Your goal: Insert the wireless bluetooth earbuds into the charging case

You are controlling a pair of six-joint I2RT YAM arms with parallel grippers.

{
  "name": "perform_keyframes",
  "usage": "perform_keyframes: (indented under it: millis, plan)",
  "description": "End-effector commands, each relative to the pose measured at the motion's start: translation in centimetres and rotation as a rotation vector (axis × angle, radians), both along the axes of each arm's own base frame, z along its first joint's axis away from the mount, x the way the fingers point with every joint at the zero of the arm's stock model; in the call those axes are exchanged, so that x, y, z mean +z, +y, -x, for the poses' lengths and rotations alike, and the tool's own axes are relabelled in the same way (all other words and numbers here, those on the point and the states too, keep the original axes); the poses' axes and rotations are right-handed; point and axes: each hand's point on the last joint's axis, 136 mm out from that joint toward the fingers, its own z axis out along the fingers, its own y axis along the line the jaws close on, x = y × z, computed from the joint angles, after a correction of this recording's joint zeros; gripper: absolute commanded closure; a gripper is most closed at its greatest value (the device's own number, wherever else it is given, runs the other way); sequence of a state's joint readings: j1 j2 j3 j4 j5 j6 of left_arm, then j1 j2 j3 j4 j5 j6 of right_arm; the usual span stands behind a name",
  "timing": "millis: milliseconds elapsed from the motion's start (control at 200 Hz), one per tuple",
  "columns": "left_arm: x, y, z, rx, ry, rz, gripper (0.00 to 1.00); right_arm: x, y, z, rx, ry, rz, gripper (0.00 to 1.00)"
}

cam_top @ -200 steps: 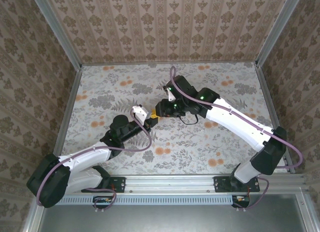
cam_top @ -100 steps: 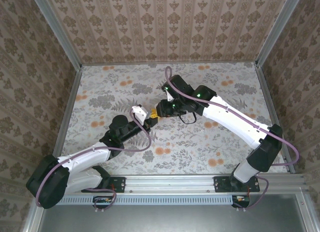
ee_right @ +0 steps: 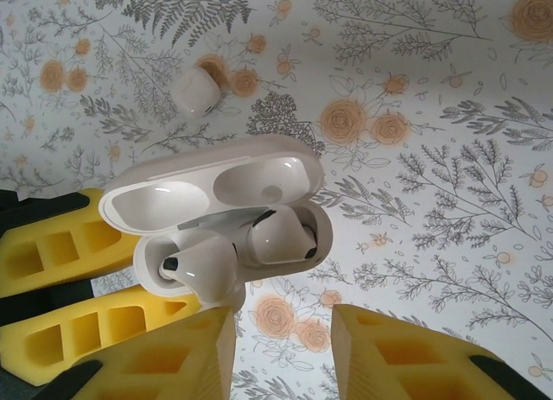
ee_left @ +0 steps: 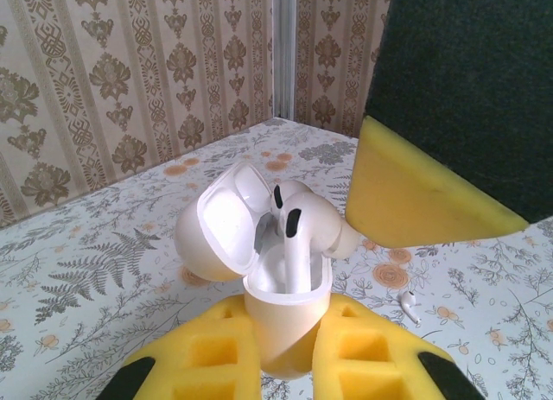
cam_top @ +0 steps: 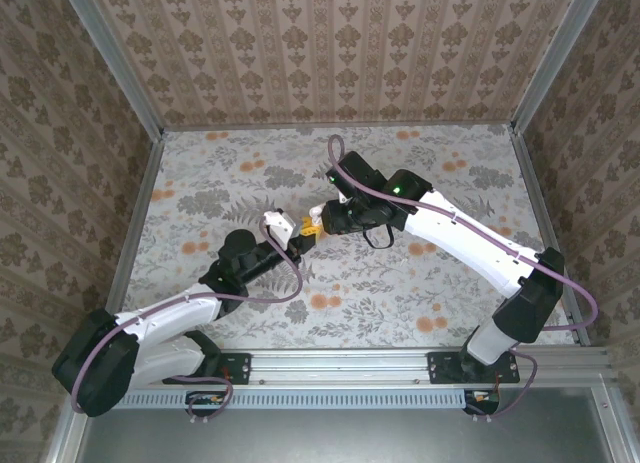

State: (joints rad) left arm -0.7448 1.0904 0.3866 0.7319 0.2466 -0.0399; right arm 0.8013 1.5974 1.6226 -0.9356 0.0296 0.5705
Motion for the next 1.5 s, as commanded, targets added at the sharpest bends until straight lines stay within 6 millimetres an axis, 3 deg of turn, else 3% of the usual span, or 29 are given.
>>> perform_keyframes:
  millis: [0,405,840,1220,1365,1495]
  plan:
    - [2.3,-0.1,0.3,-0.019,-0.054,0.033,1.0,0.9,-0.4,-0.4,0.001,-0.041,0.027,0.66]
    - [2.3,-0.4,0.2,-0.025,-0.054,0.033,1.0,2.6,2.4,0.3,0.139,-0.088,-0.086,0.71]
    - [2.5,-0.5,0.3,-0.034,-0.058,0.034,1.0,2.0,1.5,-0.6,0.151,-0.134,0.016,0.77]
    - [2.4,-0.5,0.5,-0.042,-0.056,0.036,1.0,1.6,2.8,-0.1,0.258,-0.153,0.017,0.8]
    - [2.4,-0.3,0.7,-0.041,-0.06,0.036,1.0,3.0,2.9,0.6,0.278,-0.173,-0.031,0.8]
    - [2.6,-0.2,1.1,-0.059,-0.072,0.047,1.0,6.2,1.6,0.8,0.259,-0.257,-0.089,0.8]
